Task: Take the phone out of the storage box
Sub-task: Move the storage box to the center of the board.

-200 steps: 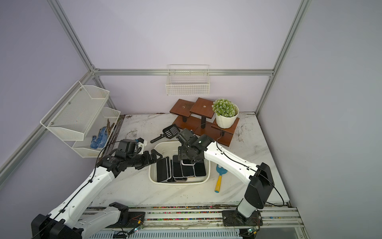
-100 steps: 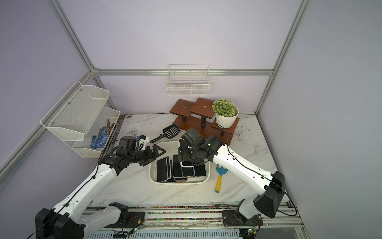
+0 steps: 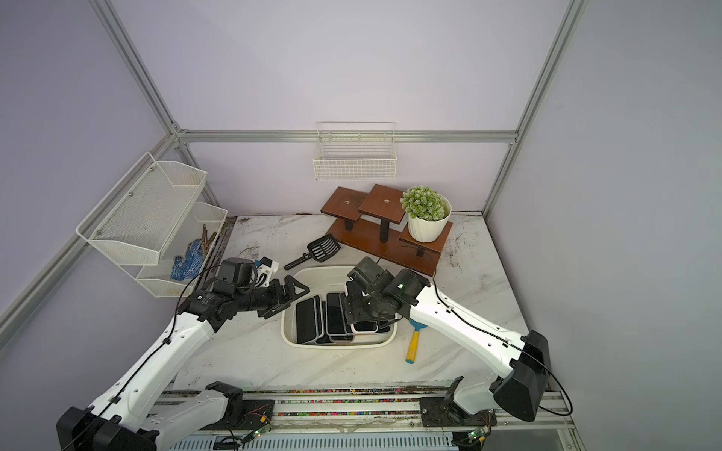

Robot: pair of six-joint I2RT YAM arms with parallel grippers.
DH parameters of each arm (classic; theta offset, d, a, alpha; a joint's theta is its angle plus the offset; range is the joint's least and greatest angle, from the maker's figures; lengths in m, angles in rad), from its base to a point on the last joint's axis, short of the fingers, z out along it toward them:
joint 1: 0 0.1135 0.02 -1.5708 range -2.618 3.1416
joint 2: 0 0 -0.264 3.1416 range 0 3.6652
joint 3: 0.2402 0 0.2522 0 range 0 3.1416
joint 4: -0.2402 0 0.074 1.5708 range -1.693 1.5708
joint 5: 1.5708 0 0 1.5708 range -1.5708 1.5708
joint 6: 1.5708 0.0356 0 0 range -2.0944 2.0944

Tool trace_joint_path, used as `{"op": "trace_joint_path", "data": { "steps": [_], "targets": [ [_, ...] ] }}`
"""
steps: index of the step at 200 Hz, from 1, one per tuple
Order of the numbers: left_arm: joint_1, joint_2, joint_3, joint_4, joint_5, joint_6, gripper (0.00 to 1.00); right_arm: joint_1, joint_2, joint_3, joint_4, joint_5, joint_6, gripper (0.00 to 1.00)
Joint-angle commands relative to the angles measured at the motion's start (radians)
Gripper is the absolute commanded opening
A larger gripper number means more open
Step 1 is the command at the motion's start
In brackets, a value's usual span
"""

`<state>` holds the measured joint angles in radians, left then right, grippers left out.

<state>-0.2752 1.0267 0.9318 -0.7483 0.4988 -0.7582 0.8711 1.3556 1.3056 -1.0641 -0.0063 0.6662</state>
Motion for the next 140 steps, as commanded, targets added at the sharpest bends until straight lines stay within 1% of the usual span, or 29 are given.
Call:
{"op": "trace_joint_path", "data": {
  "steps": [1,24,40,57,82,95,106,131,140],
  "targets": [
    [0.004,-0.049,-0.002,-0.102,-0.058,0.067,1.00,0.003,-0.090,-0.048,-0.064,0.114,0.035,0.59],
    [0.005,-0.062,-0.023,-0.114,-0.066,0.067,1.00,-0.002,-0.158,-0.101,-0.106,0.206,0.074,0.60],
    [0.005,-0.061,-0.022,-0.112,-0.073,0.068,1.00,-0.037,-0.191,-0.130,-0.150,0.266,0.093,0.60],
    [0.005,-0.050,-0.013,-0.112,-0.080,0.074,1.00,-0.115,-0.219,-0.171,-0.195,0.323,0.101,0.60],
    [0.005,-0.029,0.001,-0.110,-0.080,0.086,1.00,-0.279,-0.254,-0.223,-0.188,0.359,0.034,0.61],
    [0.005,-0.019,0.005,-0.103,-0.079,0.089,1.00,-0.347,-0.242,-0.229,-0.177,0.387,-0.003,0.62],
    [0.005,-0.011,0.011,-0.097,-0.074,0.090,1.00,-0.376,-0.218,-0.229,-0.168,0.416,-0.032,0.62],
    [0.005,0.001,0.026,-0.082,-0.069,0.092,1.00,-0.405,-0.154,-0.232,-0.128,0.440,-0.086,0.62],
    [0.005,0.001,0.030,-0.081,-0.069,0.095,1.00,-0.406,-0.136,-0.228,-0.113,0.420,-0.106,0.62]
  ]
}}
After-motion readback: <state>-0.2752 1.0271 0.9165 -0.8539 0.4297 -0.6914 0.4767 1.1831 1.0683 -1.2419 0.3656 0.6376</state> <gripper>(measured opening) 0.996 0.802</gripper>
